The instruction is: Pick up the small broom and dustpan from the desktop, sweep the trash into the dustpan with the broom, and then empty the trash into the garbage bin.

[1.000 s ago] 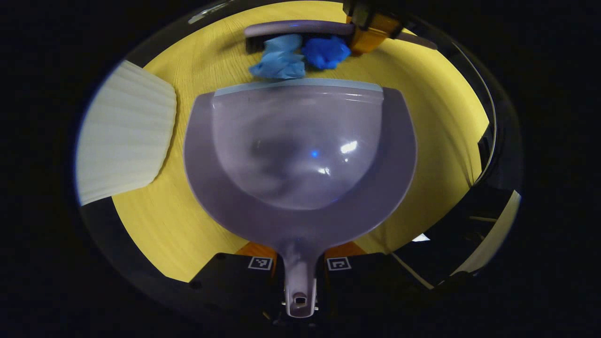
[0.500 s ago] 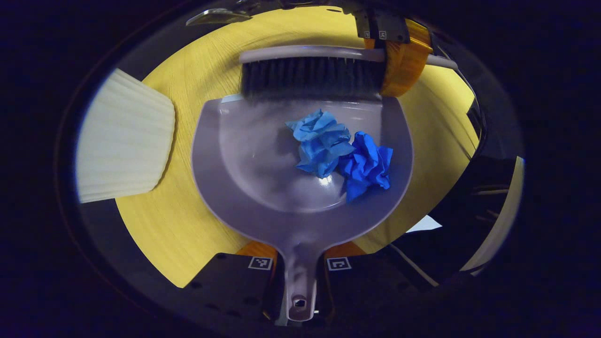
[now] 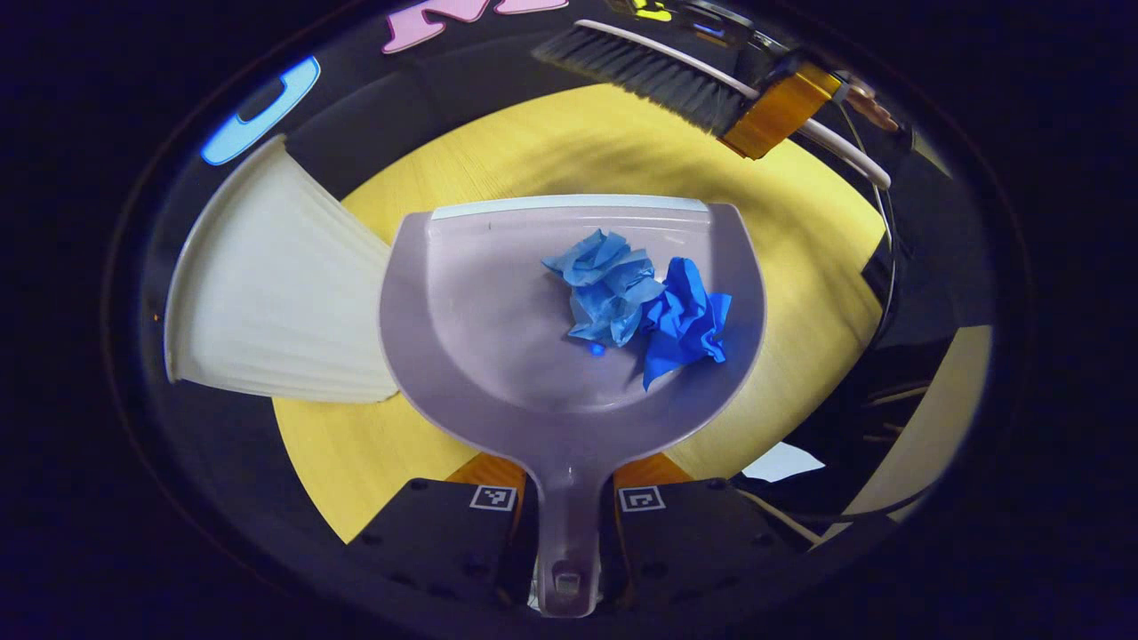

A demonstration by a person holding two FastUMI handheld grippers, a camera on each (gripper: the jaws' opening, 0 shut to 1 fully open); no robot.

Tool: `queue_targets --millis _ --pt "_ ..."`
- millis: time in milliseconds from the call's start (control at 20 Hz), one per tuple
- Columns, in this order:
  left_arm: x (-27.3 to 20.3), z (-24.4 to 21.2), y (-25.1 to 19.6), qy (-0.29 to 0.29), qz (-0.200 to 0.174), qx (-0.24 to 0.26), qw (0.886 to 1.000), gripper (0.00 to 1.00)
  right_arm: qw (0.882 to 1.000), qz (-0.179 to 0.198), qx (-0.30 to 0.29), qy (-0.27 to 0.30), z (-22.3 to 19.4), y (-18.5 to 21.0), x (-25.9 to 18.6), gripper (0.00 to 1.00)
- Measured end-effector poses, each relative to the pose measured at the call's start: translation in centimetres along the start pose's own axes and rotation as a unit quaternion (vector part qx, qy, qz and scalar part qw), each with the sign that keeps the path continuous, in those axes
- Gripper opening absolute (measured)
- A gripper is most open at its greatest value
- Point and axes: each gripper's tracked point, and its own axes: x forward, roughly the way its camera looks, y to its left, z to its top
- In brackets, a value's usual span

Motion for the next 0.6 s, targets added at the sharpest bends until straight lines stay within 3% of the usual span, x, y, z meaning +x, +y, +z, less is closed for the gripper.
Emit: queue_targets --millis 200,350,600 --pt "-6.1 3.0 1.8 -0.087 0.040 0.029 0.995 0.25 0.988 0.000 0.057 -0.147 -0.5 -2.5 -4.0 0.17" --pt "-10.1 5.1 4.7 -0.129 0.086 0.039 0.987 0.25 0.978 -0.002 0.067 -0.196 -4.8 -4.2 -2.6 0.17" --pt "-12.7 5.5 11.5 -0.114 0.209 0.051 0.970 0.25 0.975 -0.007 0.077 -0.206 -11.9 -7.2 -0.2 0.17"
